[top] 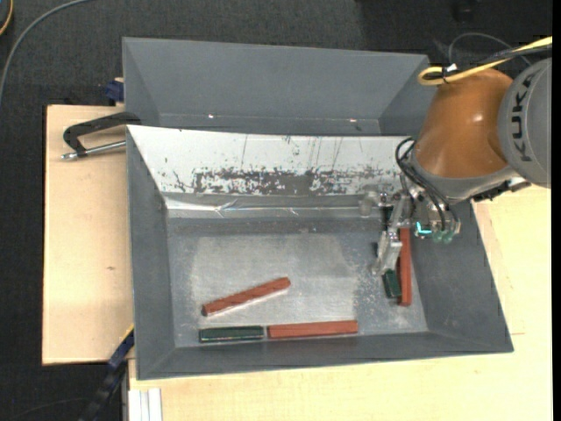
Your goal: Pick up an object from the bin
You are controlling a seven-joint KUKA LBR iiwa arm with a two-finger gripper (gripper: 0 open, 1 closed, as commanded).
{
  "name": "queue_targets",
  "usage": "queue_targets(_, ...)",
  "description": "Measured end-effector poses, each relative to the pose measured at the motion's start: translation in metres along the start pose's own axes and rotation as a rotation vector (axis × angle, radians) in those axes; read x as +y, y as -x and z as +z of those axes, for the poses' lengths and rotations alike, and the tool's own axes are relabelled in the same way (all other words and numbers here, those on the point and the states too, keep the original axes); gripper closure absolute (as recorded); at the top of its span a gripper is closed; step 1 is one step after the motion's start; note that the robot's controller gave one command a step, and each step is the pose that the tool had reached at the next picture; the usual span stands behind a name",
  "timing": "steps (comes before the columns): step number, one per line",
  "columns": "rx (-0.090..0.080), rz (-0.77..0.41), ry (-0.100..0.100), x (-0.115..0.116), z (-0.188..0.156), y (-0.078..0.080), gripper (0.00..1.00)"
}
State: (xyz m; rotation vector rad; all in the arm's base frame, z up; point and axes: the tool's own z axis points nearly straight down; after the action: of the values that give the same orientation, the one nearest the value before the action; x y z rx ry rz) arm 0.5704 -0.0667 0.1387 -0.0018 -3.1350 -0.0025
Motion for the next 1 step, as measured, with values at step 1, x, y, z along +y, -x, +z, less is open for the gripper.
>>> queue_targets(1,-0.004,-0.103,0.003,0.1536,0.0547,0.0029,0.00)
